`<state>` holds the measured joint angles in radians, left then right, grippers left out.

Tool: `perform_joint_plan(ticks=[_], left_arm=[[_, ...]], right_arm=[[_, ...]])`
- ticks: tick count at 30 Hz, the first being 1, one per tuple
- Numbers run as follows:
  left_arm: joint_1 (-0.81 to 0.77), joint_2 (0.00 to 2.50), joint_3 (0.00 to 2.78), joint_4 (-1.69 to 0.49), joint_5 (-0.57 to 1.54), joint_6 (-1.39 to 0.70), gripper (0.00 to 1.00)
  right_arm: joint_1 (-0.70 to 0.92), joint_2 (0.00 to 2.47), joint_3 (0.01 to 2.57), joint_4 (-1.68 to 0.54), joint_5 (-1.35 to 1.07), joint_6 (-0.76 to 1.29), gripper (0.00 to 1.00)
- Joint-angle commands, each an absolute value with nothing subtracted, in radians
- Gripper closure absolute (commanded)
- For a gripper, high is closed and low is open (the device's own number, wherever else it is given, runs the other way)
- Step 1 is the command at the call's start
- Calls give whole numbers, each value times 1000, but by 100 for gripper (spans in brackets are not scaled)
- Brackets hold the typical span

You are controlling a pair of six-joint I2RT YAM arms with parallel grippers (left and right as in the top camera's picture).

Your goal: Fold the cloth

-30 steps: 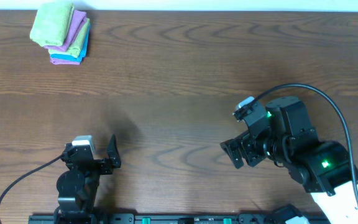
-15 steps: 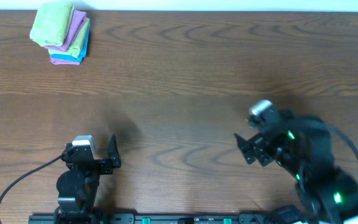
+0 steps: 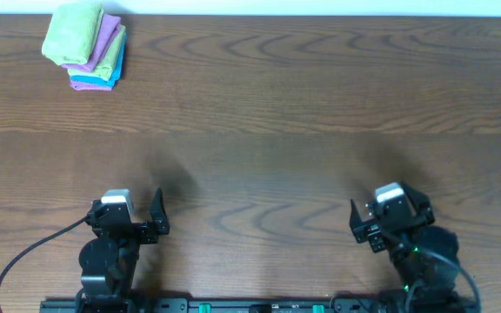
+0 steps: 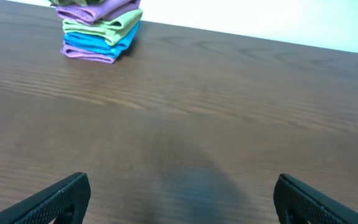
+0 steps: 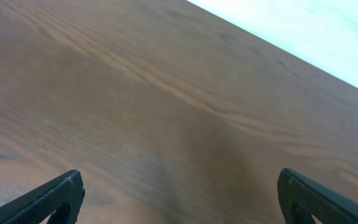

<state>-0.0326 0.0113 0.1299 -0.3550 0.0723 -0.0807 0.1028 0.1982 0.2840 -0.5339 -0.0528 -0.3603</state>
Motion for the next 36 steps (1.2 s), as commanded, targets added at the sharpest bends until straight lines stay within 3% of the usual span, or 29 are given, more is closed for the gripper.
perform_joint_plan(ticks=[1, 10, 36], left_arm=[[-27, 4, 107, -358, 78, -74, 5], [-27, 4, 107, -358, 78, -74, 5], [-27, 4, 107, -358, 78, -74, 5]], right_arm=[[95, 112, 212, -531, -61, -371, 1], [95, 4, 143, -529, -60, -371, 1], [95, 7, 143, -530, -60, -371, 1]])
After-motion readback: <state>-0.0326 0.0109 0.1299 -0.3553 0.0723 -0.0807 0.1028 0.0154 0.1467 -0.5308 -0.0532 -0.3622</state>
